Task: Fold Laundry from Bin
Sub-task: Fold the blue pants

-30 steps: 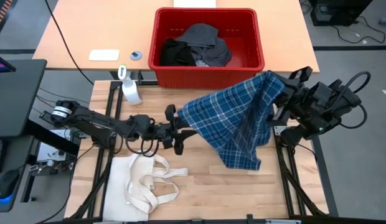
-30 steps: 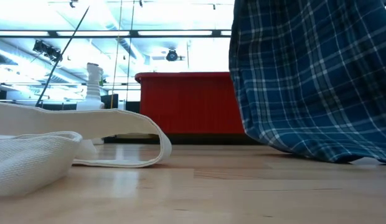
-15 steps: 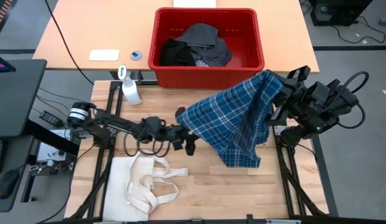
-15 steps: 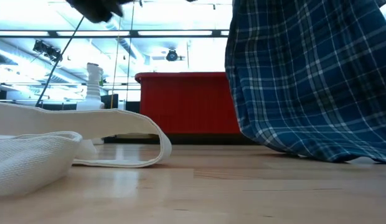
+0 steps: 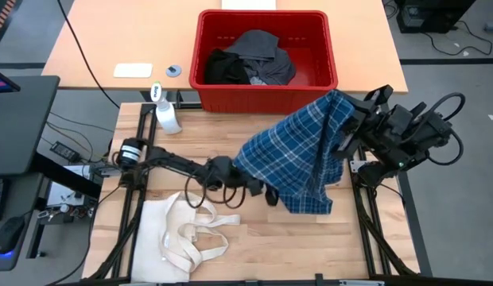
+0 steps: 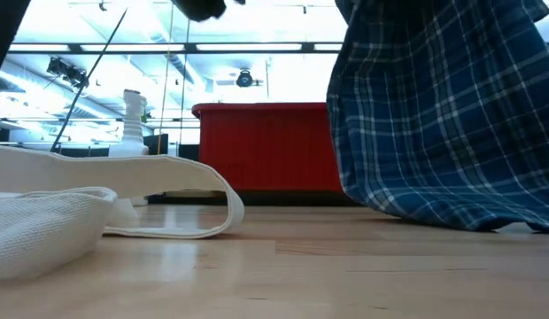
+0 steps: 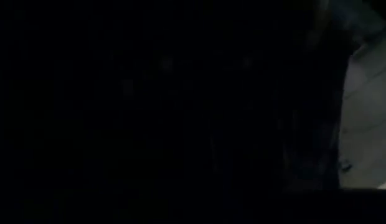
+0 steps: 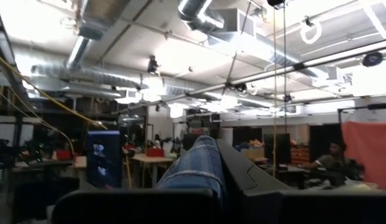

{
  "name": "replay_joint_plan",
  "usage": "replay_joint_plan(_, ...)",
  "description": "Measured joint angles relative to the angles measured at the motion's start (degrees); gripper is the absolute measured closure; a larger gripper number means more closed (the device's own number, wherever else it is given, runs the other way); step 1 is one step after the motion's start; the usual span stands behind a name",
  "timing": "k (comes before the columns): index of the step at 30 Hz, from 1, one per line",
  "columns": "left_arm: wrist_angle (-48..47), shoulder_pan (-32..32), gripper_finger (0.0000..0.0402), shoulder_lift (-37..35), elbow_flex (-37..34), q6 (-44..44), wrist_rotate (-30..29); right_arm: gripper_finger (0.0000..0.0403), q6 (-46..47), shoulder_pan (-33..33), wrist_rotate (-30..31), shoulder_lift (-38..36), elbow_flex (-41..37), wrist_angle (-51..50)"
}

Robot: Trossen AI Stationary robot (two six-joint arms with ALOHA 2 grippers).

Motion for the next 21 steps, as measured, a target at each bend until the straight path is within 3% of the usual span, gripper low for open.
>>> replay_joint_plan(8,18.6,-2.1,0.0286,-0.2,0.1,-8.3,2.2,0.0394,-0.5,-0.8,1.1,1.0,0.0,-0.3)
replay_joint_plan(11,19.7,-1.5,0.0286,-2.0,0.0,-11.0,2.3,0.0394,-3.4,-1.3,4.8,2.0,0.0,-0.8)
replay_joint_plan(13,17.7,-1.4,0.0286,-4.7,-0.8,-11.1,2.3,0.0394,-7.5,-1.0,8.4,2.4,0.0,-0.9)
replay_joint_plan(17,3.5,-2.6,0.0286,-13.1,-3.9,-8.9,4.4,0.0394,-15.9,0.6,17.7,1.9,0.0,-0.9)
replay_joint_plan(21,-13.6,-3.2,0.0286,-23.1,-3.5,-8.8,5.0,0.0394,-16.5,2.6,18.8,0.8,0.0,-1.0)
